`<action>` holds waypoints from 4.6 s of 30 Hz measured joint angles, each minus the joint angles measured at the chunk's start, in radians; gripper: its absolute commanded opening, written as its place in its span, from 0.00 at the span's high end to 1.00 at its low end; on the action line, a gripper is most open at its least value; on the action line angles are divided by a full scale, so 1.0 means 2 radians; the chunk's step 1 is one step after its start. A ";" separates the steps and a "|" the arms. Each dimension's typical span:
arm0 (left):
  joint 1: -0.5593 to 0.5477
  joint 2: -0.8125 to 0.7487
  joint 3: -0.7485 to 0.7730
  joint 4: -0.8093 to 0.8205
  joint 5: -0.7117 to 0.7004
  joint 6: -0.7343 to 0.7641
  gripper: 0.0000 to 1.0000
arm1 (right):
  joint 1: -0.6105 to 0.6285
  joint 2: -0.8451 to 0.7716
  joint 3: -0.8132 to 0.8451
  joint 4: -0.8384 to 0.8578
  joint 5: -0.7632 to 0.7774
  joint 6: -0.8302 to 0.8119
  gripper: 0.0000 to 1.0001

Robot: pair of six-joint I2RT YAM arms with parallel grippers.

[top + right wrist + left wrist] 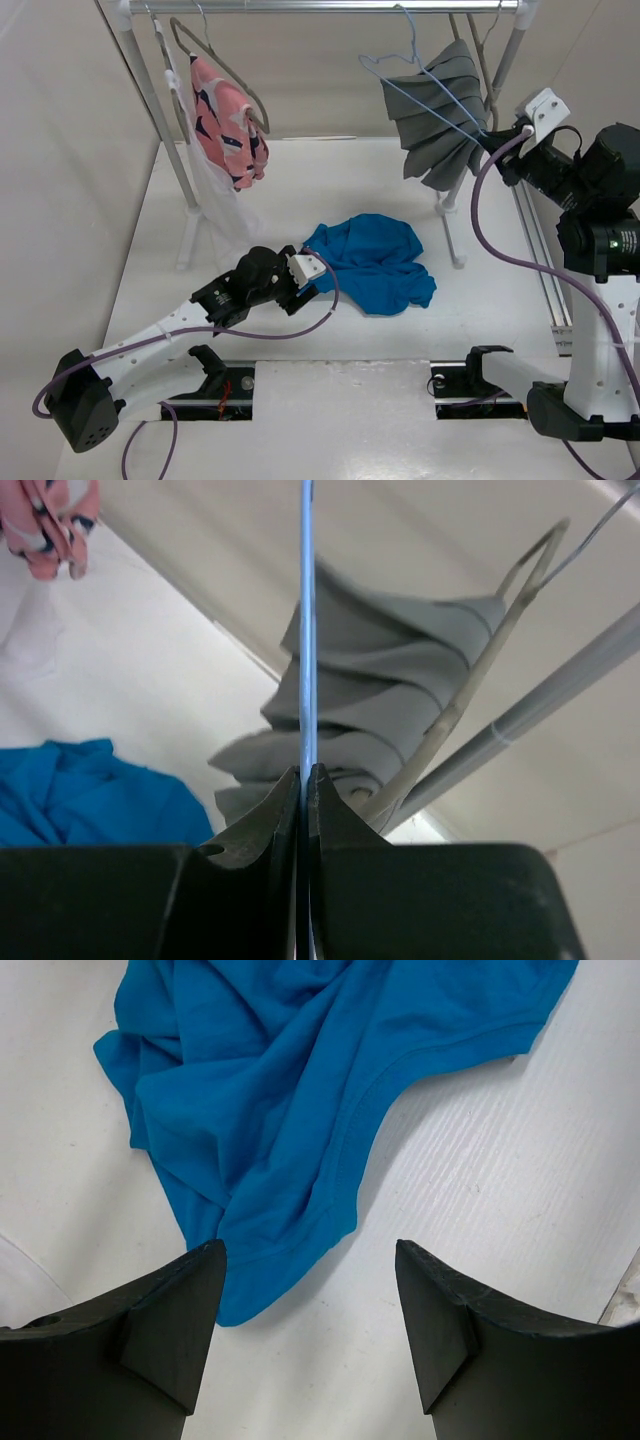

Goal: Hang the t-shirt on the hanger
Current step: Grab a hanger with the right arm, then place tshirt on hanger

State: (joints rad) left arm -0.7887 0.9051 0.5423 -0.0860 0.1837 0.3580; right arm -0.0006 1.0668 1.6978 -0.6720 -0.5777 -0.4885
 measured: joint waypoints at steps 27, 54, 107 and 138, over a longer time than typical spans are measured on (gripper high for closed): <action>0.004 -0.054 0.082 0.176 0.065 0.014 0.09 | 0.051 -0.080 -0.309 0.016 -0.144 -0.072 1.00; 0.087 0.076 0.252 -0.056 0.143 0.136 0.35 | 0.084 -0.074 -0.332 -0.092 -0.130 -0.210 1.00; 0.071 0.115 0.294 -0.150 0.205 0.261 1.00 | 0.326 0.188 -0.186 0.025 -0.049 -0.197 0.34; 0.027 0.039 0.187 -0.094 0.148 0.157 0.42 | 0.182 0.012 -0.325 0.128 0.002 -0.048 1.00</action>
State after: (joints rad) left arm -0.7345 0.9840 0.9169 -0.2733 0.4797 0.6716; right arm 0.3630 1.0916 1.0481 -0.4164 -0.5747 -0.5846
